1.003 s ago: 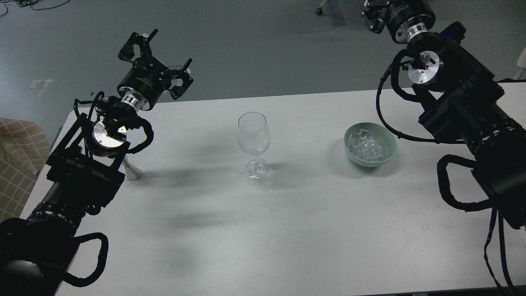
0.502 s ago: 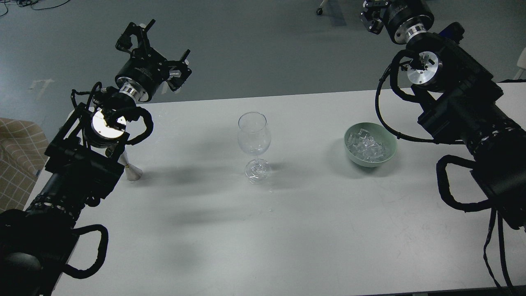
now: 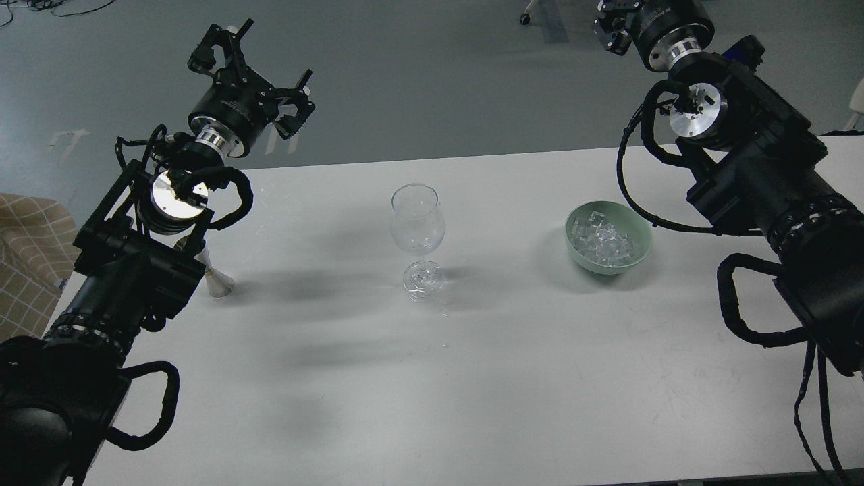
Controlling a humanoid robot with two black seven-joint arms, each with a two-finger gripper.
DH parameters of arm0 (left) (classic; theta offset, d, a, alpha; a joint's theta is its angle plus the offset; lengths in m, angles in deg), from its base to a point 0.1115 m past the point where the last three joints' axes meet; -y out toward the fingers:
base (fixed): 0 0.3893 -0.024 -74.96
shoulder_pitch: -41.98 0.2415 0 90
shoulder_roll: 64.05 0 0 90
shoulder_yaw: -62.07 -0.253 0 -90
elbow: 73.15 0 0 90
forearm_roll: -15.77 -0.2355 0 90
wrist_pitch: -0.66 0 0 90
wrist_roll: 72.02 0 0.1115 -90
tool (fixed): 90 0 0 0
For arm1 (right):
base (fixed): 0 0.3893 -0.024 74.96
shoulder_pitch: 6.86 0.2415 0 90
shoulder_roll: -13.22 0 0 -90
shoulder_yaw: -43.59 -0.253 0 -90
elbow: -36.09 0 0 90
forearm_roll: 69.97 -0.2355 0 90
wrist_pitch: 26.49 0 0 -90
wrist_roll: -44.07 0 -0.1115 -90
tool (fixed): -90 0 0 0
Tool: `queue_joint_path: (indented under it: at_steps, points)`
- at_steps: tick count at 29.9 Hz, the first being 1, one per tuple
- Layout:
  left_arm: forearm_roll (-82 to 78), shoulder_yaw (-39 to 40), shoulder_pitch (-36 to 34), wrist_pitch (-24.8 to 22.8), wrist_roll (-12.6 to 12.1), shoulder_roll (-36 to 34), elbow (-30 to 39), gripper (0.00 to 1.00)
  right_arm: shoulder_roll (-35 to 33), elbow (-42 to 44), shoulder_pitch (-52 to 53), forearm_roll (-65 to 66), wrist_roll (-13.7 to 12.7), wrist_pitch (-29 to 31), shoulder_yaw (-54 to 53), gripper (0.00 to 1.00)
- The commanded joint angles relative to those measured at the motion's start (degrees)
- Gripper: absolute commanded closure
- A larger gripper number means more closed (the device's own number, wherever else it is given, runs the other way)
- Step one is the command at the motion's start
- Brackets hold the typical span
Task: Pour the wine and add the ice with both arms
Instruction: 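Lower the left gripper toward the small metal jigger near the table edge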
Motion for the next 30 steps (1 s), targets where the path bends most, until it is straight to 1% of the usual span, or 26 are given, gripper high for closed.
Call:
queue_joint_path:
  at_steps: [1,3,8,14,17,18,19,21,23,24,26,27,29,30]
  points:
    - [0.6,0.2,-0.1,0.0,0.0,0.0,0.0,0.02,0.0,0.0,-0.1,0.0,0.0,-0.1,0.1,0.00]
    - [0.8,0.5,0.0,0.3,0.6,-0.1,-0.1,0.02,0.2,0.0,-0.2,0.0,0.0,-0.2,0.0,0.00]
    - [0.7,0.4,-0.1,4.8,0.7,-0.2,-0.3,0.02,0.4,0.0,-0.2,0.0,0.0,0.2,0.1,0.00]
    - [0.7,0.5,0.5,4.5,0.7,-0.1,1.2,0.01,0.4,-0.1,-0.2,0.0,0.0,0.5,0.1,0.00]
    - [1.0,1.0,1.7,2.9,0.3,-0.7,5.4,0.01,0.4,-0.1,-0.3,0.0,0.0,0.5,0.1,0.00]
    - [1.7,1.2,3.2,2.9,0.2,-0.9,7.8,0.01,0.4,-0.1,-0.4,0.0,0.0,0.5,0.2,0.00]
    - [3.5,1.6,4.7,3.6,0.1,-1.0,10.6,0.01,0.4,-0.2,-0.4,0.0,0.0,0.5,0.2,0.00]
    - [4.6,2.0,5.4,3.8,0.1,-1.0,11.7,0.01,0.4,-0.2,-0.4,0.0,0.0,0.5,0.2,0.00]
    - [8.2,2.6,7.4,6.0,0.1,-1.2,15.8,0.01,-0.1,-0.9,-0.8,0.0,0.0,0.5,0.2,0.00]
    - [8.6,2.7,8.0,6.7,0.1,-1.4,16.7,0.01,-0.2,-1.0,-0.9,0.0,0.0,0.4,0.3,0.00]
    - [9.0,2.7,11.7,7.7,0.1,-4.3,21.2,0.02,-0.9,-1.0,-1.2,0.0,0.1,0.3,0.3,0.00]
    - [9.0,2.7,11.7,7.7,0.1,-4.3,21.3,0.02,-0.9,-1.0,-1.2,0.0,0.1,0.3,0.3,0.00]
    - [11.1,4.3,17.5,7.8,0.6,-7.4,28.0,0.02,-1.6,-1.0,-1.8,0.0,0.0,0.4,0.2,0.00]
    - [12.2,5.4,19.2,7.9,0.9,-7.8,30.0,0.02,-1.7,-1.0,-1.9,0.0,0.0,0.3,0.2,0.00]
